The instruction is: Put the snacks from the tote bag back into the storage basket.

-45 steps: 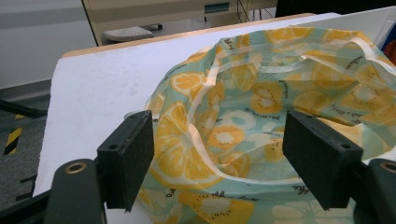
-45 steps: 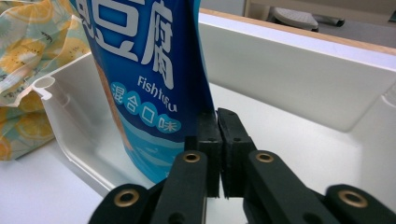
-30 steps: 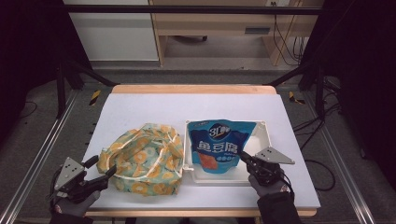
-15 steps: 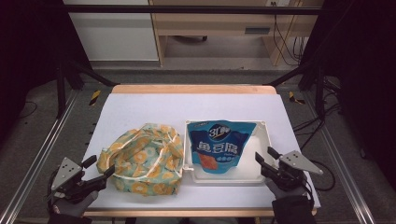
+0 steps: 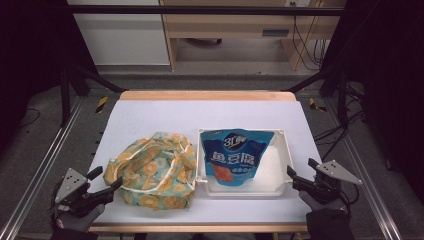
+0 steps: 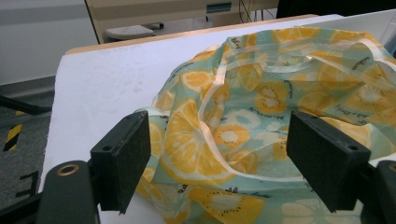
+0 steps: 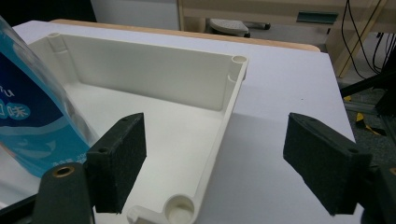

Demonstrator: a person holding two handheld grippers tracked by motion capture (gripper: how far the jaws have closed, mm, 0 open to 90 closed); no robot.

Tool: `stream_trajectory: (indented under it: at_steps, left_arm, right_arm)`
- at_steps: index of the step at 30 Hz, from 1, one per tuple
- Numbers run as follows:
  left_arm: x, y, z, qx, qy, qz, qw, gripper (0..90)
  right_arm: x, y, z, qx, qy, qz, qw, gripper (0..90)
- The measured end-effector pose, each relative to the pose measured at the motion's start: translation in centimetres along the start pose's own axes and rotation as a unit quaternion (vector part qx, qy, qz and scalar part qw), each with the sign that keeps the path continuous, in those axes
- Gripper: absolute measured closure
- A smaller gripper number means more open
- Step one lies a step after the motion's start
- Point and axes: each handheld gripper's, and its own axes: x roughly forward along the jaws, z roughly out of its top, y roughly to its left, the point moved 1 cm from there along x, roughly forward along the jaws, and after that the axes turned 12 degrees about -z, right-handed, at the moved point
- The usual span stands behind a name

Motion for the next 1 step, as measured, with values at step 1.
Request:
stream_trajectory:
  at_steps: [1]
  left_arm:
    - [0.04,0.01,-0.01,0.000,0.000,0.000,1.0000,21.7]
  right_arm:
    - [0.03,-0.06,-0.04,0.000,0.000,0.000,1.0000,20.8]
